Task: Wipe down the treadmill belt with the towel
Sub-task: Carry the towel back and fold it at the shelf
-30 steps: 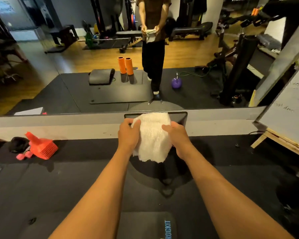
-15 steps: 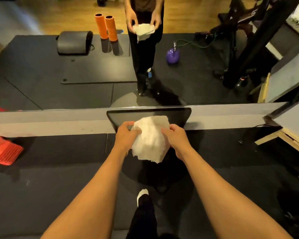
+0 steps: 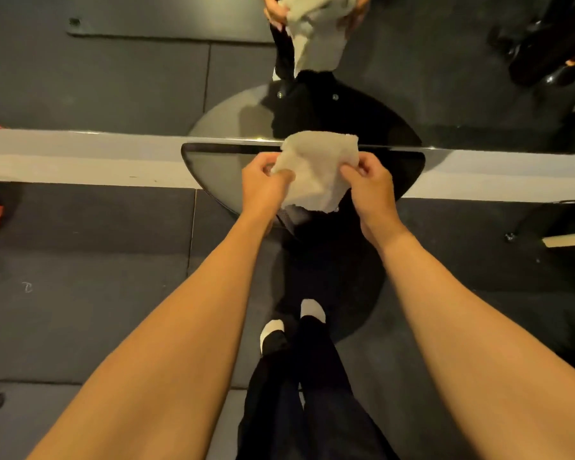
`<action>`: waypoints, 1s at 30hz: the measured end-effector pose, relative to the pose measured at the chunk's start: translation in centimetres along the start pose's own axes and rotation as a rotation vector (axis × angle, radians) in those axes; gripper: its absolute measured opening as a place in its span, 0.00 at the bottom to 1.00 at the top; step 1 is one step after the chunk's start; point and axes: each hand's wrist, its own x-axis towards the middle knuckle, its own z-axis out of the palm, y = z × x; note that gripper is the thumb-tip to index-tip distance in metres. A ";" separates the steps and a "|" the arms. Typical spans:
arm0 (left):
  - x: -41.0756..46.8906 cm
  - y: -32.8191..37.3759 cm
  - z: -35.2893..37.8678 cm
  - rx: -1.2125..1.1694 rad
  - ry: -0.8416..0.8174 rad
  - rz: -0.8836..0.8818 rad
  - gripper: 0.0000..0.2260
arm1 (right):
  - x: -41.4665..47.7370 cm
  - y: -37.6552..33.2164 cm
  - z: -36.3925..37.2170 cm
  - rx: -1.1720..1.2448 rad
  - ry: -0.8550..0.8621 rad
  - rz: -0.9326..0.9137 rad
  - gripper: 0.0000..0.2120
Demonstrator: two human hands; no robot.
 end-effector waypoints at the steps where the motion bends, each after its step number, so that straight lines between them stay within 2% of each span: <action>1: 1.1 -1.4 0.4 0.008 0.008 -0.007 0.10 | 1.0 1.4 0.4 -0.024 0.001 -0.004 0.08; 3: 3.4 -4.9 1.3 0.080 -0.005 -0.061 0.08 | 3.2 5.4 1.0 -0.177 -0.031 0.039 0.09; 5: 5.0 -8.6 2.2 0.287 -0.082 -0.138 0.07 | 4.6 9.7 1.3 -0.354 -0.115 0.127 0.09; 7: 6.0 -11.4 3.0 0.445 -0.144 -0.181 0.08 | 5.2 12.5 1.3 -0.429 -0.179 0.244 0.09; 9: 6.8 -12.4 3.5 0.449 -0.142 -0.190 0.05 | 5.7 13.4 1.4 -0.441 -0.180 0.289 0.10; 12: 7.7 -12.5 3.9 0.468 -0.095 -0.166 0.04 | 6.7 13.0 1.8 -0.450 -0.164 0.242 0.11; 14: 7.9 -12.8 4.3 0.497 -0.100 -0.172 0.08 | 6.9 12.9 2.3 -0.455 -0.179 0.273 0.14; 17: 7.9 -13.0 4.9 0.528 -0.146 -0.213 0.18 | 6.6 13.4 3.3 -0.366 -0.196 0.375 0.19; 18: 8.0 -12.9 5.0 0.545 -0.175 -0.220 0.18 | 6.6 13.4 3.5 -0.345 -0.192 0.386 0.20; 20: 8.7 -12.6 5.0 0.526 -0.204 -0.234 0.12 | 7.3 13.2 3.7 -0.353 -0.151 0.352 0.20; 22: 9.7 -12.0 4.9 0.424 -0.193 -0.216 0.14 | 8.2 12.5 3.5 -0.390 -0.069 0.266 0.17; 24: 10.6 -10.6 5.1 0.323 -0.161 -0.153 0.09 | 9.5 11.6 3.1 -0.407 0.015 0.170 0.14; 26: 11.5 -9.4 5.5 0.228 -0.147 -0.107 0.11 | 10.7 10.8 3.1 -0.378 0.059 0.085 0.13; 28: 12.4 -9.0 5.8 0.229 -0.092 -0.072 0.11 | 11.9 10.8 3.3 -0.316 0.055 0.063 0.15; 30: 13.1 -9.7 5.6 0.371 -0.041 -0.090 0.09 | 12.7 11.9 3.4 -0.344 -0.006 0.124 0.17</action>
